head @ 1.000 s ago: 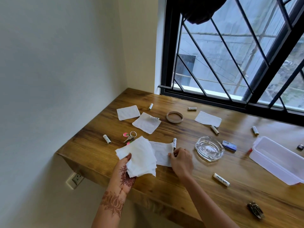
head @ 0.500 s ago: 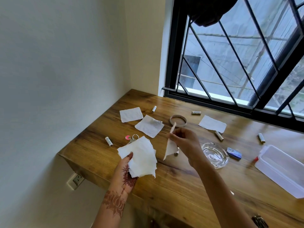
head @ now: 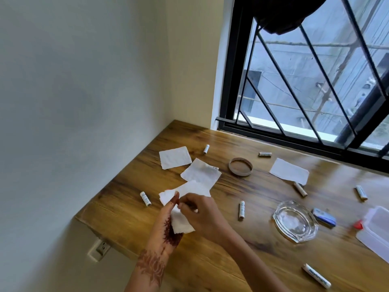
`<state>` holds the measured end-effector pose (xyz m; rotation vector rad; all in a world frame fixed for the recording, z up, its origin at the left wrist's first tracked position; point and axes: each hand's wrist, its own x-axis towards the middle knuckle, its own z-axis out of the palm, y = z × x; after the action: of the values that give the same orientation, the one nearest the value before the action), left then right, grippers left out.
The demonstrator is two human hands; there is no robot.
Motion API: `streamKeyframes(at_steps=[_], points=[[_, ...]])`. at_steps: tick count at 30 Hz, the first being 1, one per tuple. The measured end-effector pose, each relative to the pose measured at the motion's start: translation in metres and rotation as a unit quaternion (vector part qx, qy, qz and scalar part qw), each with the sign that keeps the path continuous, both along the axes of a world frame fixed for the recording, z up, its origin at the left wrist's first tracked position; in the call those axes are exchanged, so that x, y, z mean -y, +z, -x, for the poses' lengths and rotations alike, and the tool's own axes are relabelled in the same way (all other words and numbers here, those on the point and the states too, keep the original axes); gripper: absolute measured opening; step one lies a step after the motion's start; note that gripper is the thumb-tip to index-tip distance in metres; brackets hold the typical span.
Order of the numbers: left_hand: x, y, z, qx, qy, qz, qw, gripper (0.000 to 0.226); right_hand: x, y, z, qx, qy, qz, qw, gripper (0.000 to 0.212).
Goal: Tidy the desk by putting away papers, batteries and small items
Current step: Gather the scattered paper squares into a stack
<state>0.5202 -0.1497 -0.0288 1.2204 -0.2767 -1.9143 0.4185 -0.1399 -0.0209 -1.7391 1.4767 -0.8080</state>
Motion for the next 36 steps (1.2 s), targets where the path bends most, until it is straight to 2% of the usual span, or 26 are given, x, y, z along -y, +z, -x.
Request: streamKeyframes(at_steps=[4, 7, 9, 12, 14, 17, 21, 24, 26, 28, 30, 33, 36], points=[[0.020, -0.006, -0.019, 0.036, -0.002, 0.018, 0.999, 0.030, 0.023, -0.006, 0.015, 0.021, -0.100, 0.060, 0.993, 0.016], [0.032, -0.003, -0.025, 0.030, 0.034, 0.028, 0.999, 0.019, 0.050, -0.027, 0.035, 0.042, -0.220, 0.052, 0.973, 0.006], [0.039, 0.001, -0.026, 0.011, 0.060, 0.044, 0.997, 0.020, 0.069, -0.047, 0.051, 0.040, -0.290, 0.019, 0.956, 0.004], [0.049, 0.003, -0.031, 0.040, 0.025, 0.040, 0.998, 0.028, 0.092, -0.072, 0.066, -0.003, -0.345, -0.015, 0.938, 0.017], [0.056, 0.003, -0.034, 0.068, 0.018, 0.039, 0.997, 0.035, 0.103, -0.079, 0.069, -0.034, -0.368, -0.017, 0.929, 0.022], [0.065, 0.001, -0.039, 0.063, 0.007, 0.038, 0.997, 0.040, 0.115, -0.082, 0.065, -0.100, -0.387, -0.033, 0.916, 0.027], [0.074, 0.002, -0.040, 0.050, 0.004, 0.056, 0.997, 0.030, 0.121, -0.082, 0.064, -0.122, -0.405, -0.043, 0.905, 0.022], [0.079, 0.004, -0.039, 0.030, 0.000, 0.071, 0.997, 0.026, 0.118, -0.079, 0.067, -0.039, -0.395, -0.048, 0.917, 0.012], [0.085, 0.001, -0.040, 0.012, -0.002, 0.072, 0.997, 0.027, 0.114, -0.070, 0.071, 0.091, -0.372, -0.077, 0.920, 0.009], [0.089, 0.001, -0.040, 0.004, -0.002, 0.074, 0.997, 0.025, 0.109, -0.054, 0.076, 0.215, -0.347, -0.115, 0.906, 0.009], [0.091, 0.003, -0.037, -0.002, 0.000, 0.076, 0.997, 0.023, 0.107, -0.033, 0.082, 0.291, -0.313, -0.139, 0.893, 0.007], [0.092, 0.002, -0.036, -0.010, 0.008, 0.062, 0.998, 0.028, 0.105, 0.003, 0.086, 0.333, -0.257, -0.144, 0.896, 0.005], [0.094, 0.001, -0.033, -0.016, 0.001, 0.048, 0.999, 0.025, 0.104, 0.035, 0.079, 0.311, -0.187, -0.138, 0.921, 0.006]])
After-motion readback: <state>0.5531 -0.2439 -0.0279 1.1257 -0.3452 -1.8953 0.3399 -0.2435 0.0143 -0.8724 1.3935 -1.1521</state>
